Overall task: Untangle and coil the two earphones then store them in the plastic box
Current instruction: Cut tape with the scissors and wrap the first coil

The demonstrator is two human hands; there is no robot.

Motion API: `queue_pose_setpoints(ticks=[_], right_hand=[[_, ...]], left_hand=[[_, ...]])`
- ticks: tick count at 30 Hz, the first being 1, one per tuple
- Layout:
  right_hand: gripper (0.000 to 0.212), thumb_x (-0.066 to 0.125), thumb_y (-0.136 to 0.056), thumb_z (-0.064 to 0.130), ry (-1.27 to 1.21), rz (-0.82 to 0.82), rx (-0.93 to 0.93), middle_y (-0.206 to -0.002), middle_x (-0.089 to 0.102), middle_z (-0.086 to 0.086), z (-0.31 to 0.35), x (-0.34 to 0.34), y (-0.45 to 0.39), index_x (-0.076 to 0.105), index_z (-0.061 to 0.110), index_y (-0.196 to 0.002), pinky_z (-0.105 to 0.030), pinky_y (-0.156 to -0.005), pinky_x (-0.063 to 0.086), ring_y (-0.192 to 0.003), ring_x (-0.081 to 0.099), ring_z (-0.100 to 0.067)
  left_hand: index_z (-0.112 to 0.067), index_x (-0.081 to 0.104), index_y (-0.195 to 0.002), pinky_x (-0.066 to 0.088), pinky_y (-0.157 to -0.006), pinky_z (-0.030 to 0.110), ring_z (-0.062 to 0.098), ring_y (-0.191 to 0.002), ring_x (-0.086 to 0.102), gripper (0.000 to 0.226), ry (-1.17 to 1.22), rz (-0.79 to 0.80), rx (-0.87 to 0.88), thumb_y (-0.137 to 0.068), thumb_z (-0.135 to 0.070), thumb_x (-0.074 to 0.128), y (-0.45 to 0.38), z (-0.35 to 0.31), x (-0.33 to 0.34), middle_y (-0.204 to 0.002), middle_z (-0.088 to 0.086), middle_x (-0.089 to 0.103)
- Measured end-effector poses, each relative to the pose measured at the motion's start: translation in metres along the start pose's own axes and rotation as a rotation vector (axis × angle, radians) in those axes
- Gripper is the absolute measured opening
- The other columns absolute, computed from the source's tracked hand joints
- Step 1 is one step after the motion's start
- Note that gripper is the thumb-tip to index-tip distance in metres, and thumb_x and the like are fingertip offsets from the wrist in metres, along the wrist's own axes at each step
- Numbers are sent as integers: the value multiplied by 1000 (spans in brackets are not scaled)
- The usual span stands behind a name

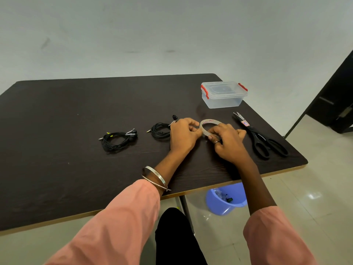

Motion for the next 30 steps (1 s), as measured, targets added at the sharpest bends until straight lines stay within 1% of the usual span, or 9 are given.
queue_pose_setpoints(ticks=[2, 5, 8, 12, 16, 19, 23, 27, 30], right_hand=[[14, 55, -89, 20, 56, -21, 11, -103, 59, 8, 1, -1, 1, 63, 27, -97, -33, -73, 14, -97, 45, -13], [12, 52, -90, 26, 90, -54, 18, -102, 60, 9, 3, -4, 3, 63, 27, -95, -35, -75, 16, -96, 46, -13], [16, 53, -92, 43, 87, -54, 20, -98, 55, 16, 4, -6, 3, 62, 30, -92, -35, -75, 16, -94, 45, -12], [4, 58, -90, 28, 88, -44, 48, -103, 60, 10, 3, -6, 3, 62, 28, -92, -36, -74, 17, -97, 48, -16], [7, 57, -87, 21, 108, -52, 80, -99, 57, 13, 0, -7, 4, 61, 26, -91, -37, -76, 19, -97, 48, -16], [10, 53, -88, 19, 111, -68, 122, -93, 48, 14, -2, -8, 5, 62, 24, -90, -37, -77, 18, -98, 48, -17], [17, 49, -84, 18, 106, -77, 163, -99, 57, 5, -1, -10, 4, 63, 24, -93, -40, -82, 20, -101, 48, -18], [18, 52, -89, 42, 152, -38, 139, -106, 57, 5, 0, -8, 4, 63, 34, -101, -48, -91, 24, -108, 47, -19], [22, 50, -90, 51, 176, -33, 161, -108, 57, 5, 0, -8, 4, 63, 36, -101, -48, -92, 24, -111, 47, -20]], left_hand=[[-10, 74, -75, 56, -64, 31, 13, -54, 63, 3, -50, 5, 28, -76, -12, 72, 0, -1, 2, -61, 3, 69], [-12, 74, -72, 55, -63, 31, 12, -56, 62, 5, -100, 5, 32, -75, -13, 71, -1, -2, 3, -61, 2, 69], [-12, 74, -72, 57, -65, 33, 14, -57, 64, 4, -111, 20, 16, -75, -13, 71, -2, 1, 4, -62, 2, 69], [-14, 73, -72, 57, -70, 35, 13, -60, 66, 6, -117, 83, 22, -77, -15, 73, -2, 5, 4, -67, 2, 71], [-12, 72, -74, 57, -73, 31, 9, -59, 63, 9, -105, 132, 8, -82, -17, 72, 0, 5, 0, -76, 3, 74], [-10, 70, -73, 55, -68, 27, 5, -54, 58, 12, -74, 114, -37, -82, -16, 73, 1, 10, -9, -75, 5, 73], [-12, 66, -67, 55, -58, 27, 9, -49, 58, 18, -35, 73, -106, -82, -16, 73, 6, 19, -23, -71, 6, 71], [-9, 67, -69, 47, -43, 18, 5, -46, 55, 14, 5, 96, -115, -81, -11, 73, 11, 18, -29, -73, 10, 72], [-10, 68, -68, 48, -42, 18, 9, -46, 56, 13, 9, 96, -114, -79, -13, 76, 13, 15, -30, -68, 10, 70]])
Point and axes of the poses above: each hand's wrist, its own y-axis away from the middle knuckle, its own x-axis out of the palm, z = x × y, the point moved 4 cm from there along -y, towards the middle knuckle
